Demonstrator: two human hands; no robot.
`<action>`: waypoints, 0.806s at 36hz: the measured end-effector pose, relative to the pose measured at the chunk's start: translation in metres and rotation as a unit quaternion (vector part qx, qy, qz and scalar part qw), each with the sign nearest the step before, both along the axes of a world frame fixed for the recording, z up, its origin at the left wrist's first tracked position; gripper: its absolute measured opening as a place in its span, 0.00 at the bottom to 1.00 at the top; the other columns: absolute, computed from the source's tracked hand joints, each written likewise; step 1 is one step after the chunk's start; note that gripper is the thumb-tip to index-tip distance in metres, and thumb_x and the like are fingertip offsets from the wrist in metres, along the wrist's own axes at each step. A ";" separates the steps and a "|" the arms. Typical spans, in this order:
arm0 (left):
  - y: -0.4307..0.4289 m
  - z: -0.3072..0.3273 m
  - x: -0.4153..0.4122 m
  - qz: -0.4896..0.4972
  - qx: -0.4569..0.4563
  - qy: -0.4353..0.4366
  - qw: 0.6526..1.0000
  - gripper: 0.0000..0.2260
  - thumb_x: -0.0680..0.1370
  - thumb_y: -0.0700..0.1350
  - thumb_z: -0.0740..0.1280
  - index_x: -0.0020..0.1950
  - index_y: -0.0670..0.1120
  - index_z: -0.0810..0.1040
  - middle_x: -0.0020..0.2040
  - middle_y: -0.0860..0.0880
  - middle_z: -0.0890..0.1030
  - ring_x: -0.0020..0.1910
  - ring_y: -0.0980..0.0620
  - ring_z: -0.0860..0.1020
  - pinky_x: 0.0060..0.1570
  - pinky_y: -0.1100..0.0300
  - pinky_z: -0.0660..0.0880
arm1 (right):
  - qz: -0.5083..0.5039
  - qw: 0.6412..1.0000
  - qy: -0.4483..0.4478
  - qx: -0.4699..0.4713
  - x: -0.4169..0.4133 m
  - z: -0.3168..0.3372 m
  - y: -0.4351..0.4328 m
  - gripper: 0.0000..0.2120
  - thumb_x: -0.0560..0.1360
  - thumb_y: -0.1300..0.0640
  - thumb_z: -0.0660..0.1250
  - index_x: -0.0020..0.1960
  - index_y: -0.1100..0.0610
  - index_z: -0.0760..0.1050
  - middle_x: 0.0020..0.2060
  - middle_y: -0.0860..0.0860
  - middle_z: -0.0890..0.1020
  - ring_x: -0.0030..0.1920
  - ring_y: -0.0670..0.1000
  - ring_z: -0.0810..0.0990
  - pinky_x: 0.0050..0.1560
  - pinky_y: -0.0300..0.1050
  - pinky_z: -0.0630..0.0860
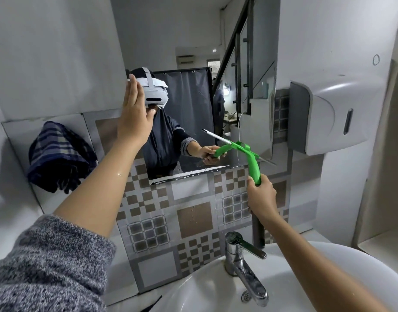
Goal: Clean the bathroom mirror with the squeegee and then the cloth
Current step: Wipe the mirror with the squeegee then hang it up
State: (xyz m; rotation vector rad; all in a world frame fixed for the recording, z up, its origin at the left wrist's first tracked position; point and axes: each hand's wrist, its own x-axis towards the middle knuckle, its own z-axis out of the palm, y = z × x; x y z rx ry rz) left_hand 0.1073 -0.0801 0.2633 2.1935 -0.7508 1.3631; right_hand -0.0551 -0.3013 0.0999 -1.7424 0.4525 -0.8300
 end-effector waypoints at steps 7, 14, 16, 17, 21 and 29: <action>0.004 -0.002 -0.001 -0.010 0.012 0.002 1.000 0.31 0.77 0.37 0.62 0.74 0.39 0.46 0.77 0.45 0.45 0.75 0.48 0.46 0.67 0.65 0.47 | -0.008 0.998 0.012 0.056 0.008 0.004 0.024 0.08 0.79 0.54 0.56 0.49 0.58 0.69 0.36 0.54 0.73 0.32 0.52 0.72 0.36 0.53 0.77; 0.013 -0.011 -0.004 -0.005 0.037 0.001 0.999 0.30 0.78 0.38 0.61 0.75 0.40 0.47 0.77 0.46 0.45 0.75 0.49 0.47 0.63 0.64 0.59 | 0.017 0.997 -0.006 0.068 0.015 -0.005 0.065 0.08 0.80 0.54 0.56 0.52 0.58 0.67 0.36 0.54 0.73 0.31 0.51 0.73 0.32 0.49 0.76; 0.018 -0.014 -0.004 -0.004 0.049 -0.001 0.999 0.30 0.78 0.39 0.61 0.75 0.40 0.47 0.77 0.47 0.45 0.75 0.49 0.47 0.61 0.62 0.63 | 0.033 0.997 -0.012 0.066 0.016 -0.008 0.079 0.07 0.80 0.54 0.57 0.52 0.58 0.67 0.35 0.54 0.73 0.31 0.51 0.72 0.35 0.51 0.77; 0.020 -0.016 -0.004 -0.006 0.055 -0.001 0.998 0.30 0.78 0.39 0.61 0.75 0.41 0.46 0.77 0.47 0.45 0.75 0.49 0.47 0.62 0.62 0.63 | 0.041 0.997 -0.018 0.062 0.017 -0.011 0.085 0.07 0.80 0.54 0.57 0.52 0.58 0.67 0.35 0.54 0.72 0.31 0.51 0.72 0.34 0.50 0.77; 0.028 -0.019 -0.003 -0.006 0.076 -0.005 0.997 0.30 0.78 0.39 0.61 0.75 0.41 0.47 0.77 0.46 0.46 0.75 0.49 0.48 0.64 0.59 0.63 | 0.053 0.997 -0.043 0.027 0.019 -0.018 0.108 0.05 0.79 0.55 0.58 0.50 0.58 0.67 0.32 0.52 0.71 0.28 0.48 0.69 0.29 0.46 0.73; 0.037 -0.021 -0.001 -0.006 0.092 -0.004 0.996 0.29 0.79 0.40 0.60 0.75 0.41 0.47 0.77 0.47 0.47 0.75 0.51 0.48 0.63 0.60 0.65 | 0.072 0.993 -0.058 -0.071 0.023 -0.037 0.138 0.03 0.79 0.58 0.58 0.51 0.57 0.66 0.27 0.49 0.68 0.21 0.43 0.63 0.19 0.34 0.63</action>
